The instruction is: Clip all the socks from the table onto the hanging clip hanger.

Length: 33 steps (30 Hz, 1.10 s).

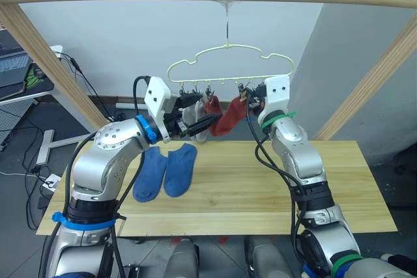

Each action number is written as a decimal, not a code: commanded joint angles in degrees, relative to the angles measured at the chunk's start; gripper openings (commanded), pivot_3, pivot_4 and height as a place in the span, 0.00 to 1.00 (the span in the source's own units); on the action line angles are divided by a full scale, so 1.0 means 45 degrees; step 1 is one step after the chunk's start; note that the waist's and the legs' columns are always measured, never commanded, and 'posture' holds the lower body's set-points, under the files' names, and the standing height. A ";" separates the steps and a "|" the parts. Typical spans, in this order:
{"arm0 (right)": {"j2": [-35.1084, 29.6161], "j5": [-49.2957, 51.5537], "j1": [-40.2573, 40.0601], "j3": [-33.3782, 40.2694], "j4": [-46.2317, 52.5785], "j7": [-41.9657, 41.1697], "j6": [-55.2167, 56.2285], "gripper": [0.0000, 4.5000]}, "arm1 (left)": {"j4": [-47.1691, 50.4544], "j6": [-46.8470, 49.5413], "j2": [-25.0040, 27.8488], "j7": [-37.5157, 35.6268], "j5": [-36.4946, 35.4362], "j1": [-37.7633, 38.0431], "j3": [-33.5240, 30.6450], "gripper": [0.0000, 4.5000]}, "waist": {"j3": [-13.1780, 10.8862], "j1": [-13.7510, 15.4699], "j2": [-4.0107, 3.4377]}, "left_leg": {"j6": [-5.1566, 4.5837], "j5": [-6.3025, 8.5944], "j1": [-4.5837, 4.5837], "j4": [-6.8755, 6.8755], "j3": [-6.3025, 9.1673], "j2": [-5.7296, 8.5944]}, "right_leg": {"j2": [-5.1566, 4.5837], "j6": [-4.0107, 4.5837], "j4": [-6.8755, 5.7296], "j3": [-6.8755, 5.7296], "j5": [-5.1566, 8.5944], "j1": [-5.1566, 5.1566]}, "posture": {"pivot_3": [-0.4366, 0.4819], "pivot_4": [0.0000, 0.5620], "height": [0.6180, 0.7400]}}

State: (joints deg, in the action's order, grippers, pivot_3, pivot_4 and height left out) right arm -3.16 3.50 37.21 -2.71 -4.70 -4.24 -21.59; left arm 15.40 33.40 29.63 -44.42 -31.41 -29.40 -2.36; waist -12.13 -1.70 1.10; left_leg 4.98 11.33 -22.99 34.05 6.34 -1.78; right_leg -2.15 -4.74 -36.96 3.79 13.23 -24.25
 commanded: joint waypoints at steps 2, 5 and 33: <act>0.0008 0.0031 0.0382 0.0255 -0.0003 -0.0094 0.0500 0.41 | 0.0399 0.0174 0.0041 0.0150 -0.0313 -0.0259 -0.0258 0.86 | 0.0000 0.0002 0.0000 | 0.0000 0.0000 -0.0002 -0.0001 0.0001 0.0000 | 0.0000 0.0000 0.0001 -0.0001 0.0000 0.0000 | 0.62 0.32 1.00; -0.0004 0.0023 0.0417 0.0316 -0.0114 -0.0122 0.0566 0.41 | 0.0523 0.0285 0.0009 0.0162 -0.0400 -0.0260 -0.0254 0.86 | 0.0000 0.0004 0.0000 | 0.0000 0.0000 -0.0002 -0.0001 0.0001 0.0000 | 0.0000 0.0000 0.0001 -0.0001 -0.0001 0.0000 | 0.62 0.32 1.00; -0.0195 -0.0051 0.0277 0.0508 -0.0002 -0.0046 0.0393 0.03 | 0.1221 0.0472 -0.0066 0.0506 -0.0890 0.0077 -0.0114 0.86 | 0.0000 0.0004 0.0000 | 0.0000 0.0000 -0.0001 0.0000 0.0001 0.0000 | 0.0000 0.0000 -0.0002 0.0000 -0.0001 0.0000 | 0.62 0.33 1.00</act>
State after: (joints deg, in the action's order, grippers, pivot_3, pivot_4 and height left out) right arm -3.79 3.40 37.58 -1.11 -7.16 -4.57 -20.47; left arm 18.14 35.84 29.38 -42.05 -34.39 -29.21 -2.38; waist -12.13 -1.68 1.10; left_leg 4.98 11.33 -22.99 34.05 6.35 -1.77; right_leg -2.15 -4.74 -36.97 3.79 13.23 -24.25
